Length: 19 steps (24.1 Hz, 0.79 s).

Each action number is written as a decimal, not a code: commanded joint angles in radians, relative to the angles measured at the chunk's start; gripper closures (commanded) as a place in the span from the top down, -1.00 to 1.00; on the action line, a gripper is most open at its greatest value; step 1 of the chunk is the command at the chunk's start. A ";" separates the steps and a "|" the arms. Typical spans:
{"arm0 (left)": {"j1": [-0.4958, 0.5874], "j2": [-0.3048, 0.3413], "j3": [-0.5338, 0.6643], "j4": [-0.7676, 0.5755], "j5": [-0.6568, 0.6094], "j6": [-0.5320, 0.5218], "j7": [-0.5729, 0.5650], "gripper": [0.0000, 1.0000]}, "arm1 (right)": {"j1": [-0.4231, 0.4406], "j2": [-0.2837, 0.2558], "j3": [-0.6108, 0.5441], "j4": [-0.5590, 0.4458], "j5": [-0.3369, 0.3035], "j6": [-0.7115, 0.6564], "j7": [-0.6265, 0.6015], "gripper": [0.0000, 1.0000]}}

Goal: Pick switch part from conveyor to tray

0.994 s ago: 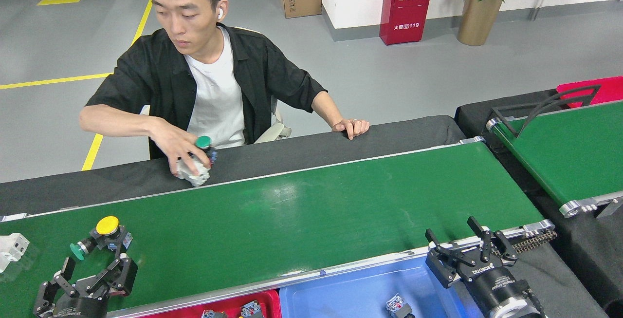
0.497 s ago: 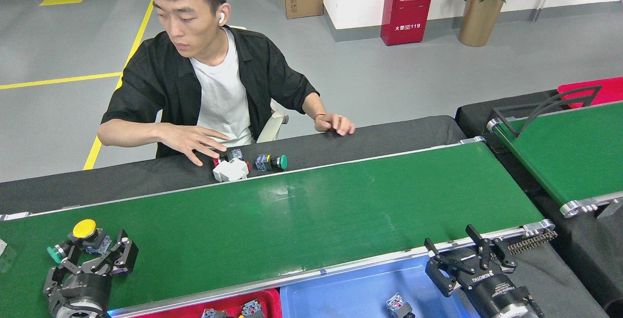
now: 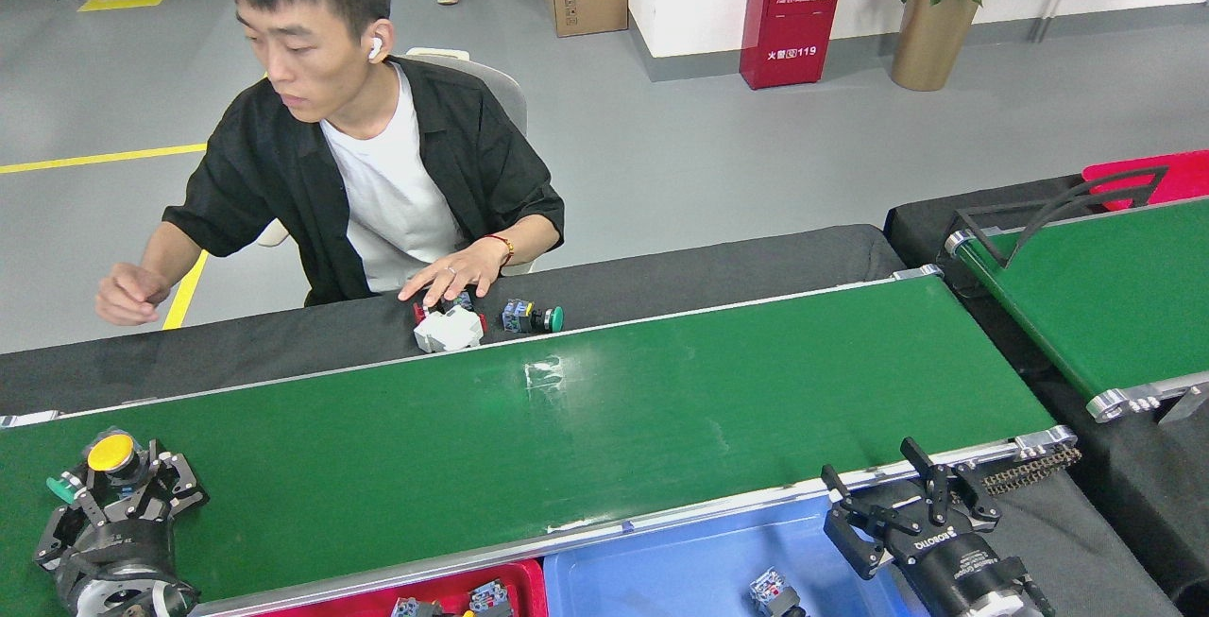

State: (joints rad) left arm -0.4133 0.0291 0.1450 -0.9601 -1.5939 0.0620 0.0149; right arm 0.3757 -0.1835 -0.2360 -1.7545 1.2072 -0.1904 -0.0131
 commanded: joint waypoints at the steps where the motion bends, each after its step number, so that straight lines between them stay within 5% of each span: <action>1: 0.001 0.005 -0.012 -0.043 0.003 0.002 0.005 -0.99 | 0.008 0.002 -0.005 -0.013 -0.002 -0.004 -0.001 1.00; 5: 0.064 -0.006 -0.056 -0.169 0.006 -0.022 -0.004 -0.99 | 0.009 0.001 -0.005 -0.014 -0.002 -0.004 -0.001 1.00; 9: 0.232 -0.011 -0.076 -0.480 0.011 -0.159 -0.052 -0.96 | 0.011 -0.001 -0.006 -0.014 -0.002 -0.004 0.001 1.00; 14: 0.528 0.000 -0.076 -0.821 0.072 -0.611 -0.069 -0.68 | 0.026 -0.002 -0.009 -0.014 -0.002 -0.007 0.002 1.00; 16: 0.608 0.006 -0.061 -0.821 0.075 -0.781 -0.062 -0.32 | 0.028 -0.004 -0.011 -0.014 -0.002 -0.007 0.002 1.00; 18: 0.671 0.003 -0.042 -0.821 0.075 -0.847 -0.053 0.36 | 0.035 -0.004 -0.017 -0.014 -0.002 -0.007 0.001 1.00; 19: 0.688 0.000 -0.039 -0.821 0.075 -0.847 -0.053 0.90 | 0.043 -0.004 -0.023 -0.016 -0.002 -0.009 0.001 1.00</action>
State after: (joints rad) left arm 0.2738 0.0284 0.0986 -1.7651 -1.5237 -0.7234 -0.0550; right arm 0.4155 -0.1809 -0.2486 -1.7559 1.2072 -0.1949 -0.0109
